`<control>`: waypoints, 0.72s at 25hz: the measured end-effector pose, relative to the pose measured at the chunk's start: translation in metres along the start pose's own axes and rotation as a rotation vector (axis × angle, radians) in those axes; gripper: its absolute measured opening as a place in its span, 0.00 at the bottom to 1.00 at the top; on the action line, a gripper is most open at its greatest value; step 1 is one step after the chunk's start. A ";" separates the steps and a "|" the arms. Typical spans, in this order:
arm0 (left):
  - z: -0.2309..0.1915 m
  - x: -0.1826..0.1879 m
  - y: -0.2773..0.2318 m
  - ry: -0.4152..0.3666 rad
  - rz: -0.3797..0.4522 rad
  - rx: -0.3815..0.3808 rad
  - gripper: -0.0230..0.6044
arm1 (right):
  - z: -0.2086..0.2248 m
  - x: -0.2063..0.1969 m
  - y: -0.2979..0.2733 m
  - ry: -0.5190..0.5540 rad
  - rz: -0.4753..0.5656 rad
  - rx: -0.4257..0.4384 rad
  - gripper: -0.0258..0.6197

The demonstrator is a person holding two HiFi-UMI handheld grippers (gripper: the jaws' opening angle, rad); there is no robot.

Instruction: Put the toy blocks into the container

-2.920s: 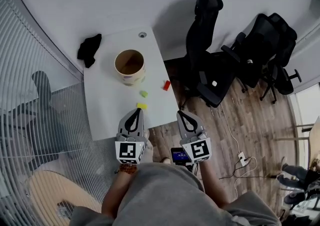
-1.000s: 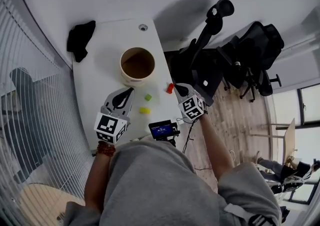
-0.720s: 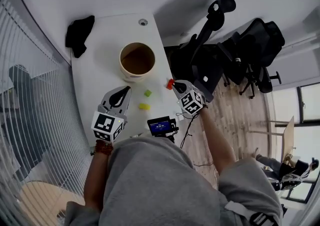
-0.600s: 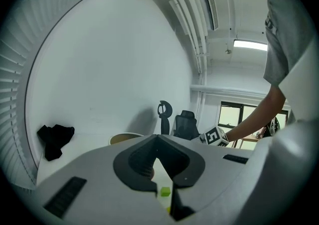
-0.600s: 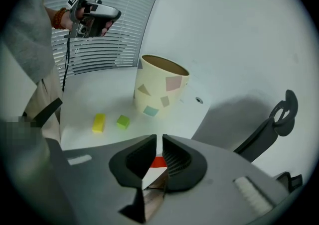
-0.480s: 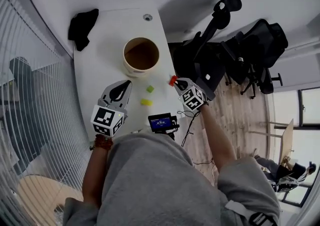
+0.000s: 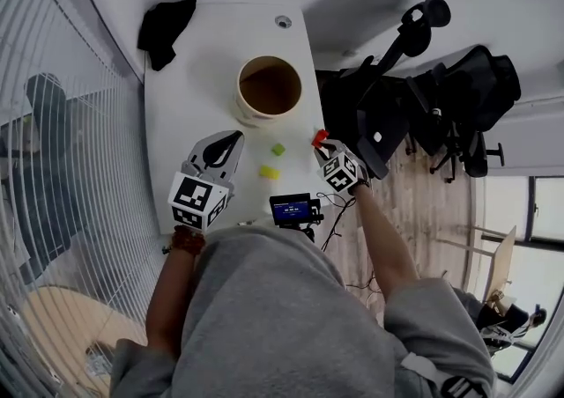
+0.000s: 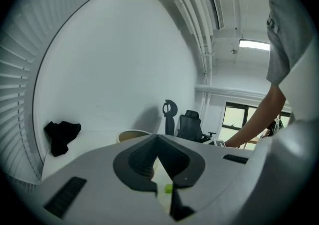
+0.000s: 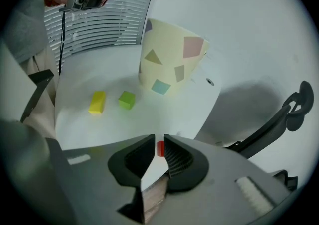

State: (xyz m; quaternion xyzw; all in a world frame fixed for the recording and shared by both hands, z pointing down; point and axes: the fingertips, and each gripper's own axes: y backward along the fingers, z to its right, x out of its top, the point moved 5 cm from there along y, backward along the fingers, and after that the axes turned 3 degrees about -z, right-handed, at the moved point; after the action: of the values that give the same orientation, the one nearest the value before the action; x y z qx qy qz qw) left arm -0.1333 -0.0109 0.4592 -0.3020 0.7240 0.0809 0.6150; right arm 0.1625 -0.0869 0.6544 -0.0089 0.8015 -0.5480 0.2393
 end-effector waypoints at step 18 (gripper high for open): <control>-0.023 -0.006 0.011 0.050 -0.016 0.054 0.05 | 0.004 -0.005 -0.032 0.117 -0.125 0.017 0.18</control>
State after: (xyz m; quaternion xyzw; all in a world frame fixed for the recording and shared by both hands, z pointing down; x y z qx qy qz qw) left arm -0.1578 -0.0109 0.4671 -0.2931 0.7386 0.0485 0.6052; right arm 0.1607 -0.1013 0.6833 -0.0247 0.8073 -0.5682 0.1574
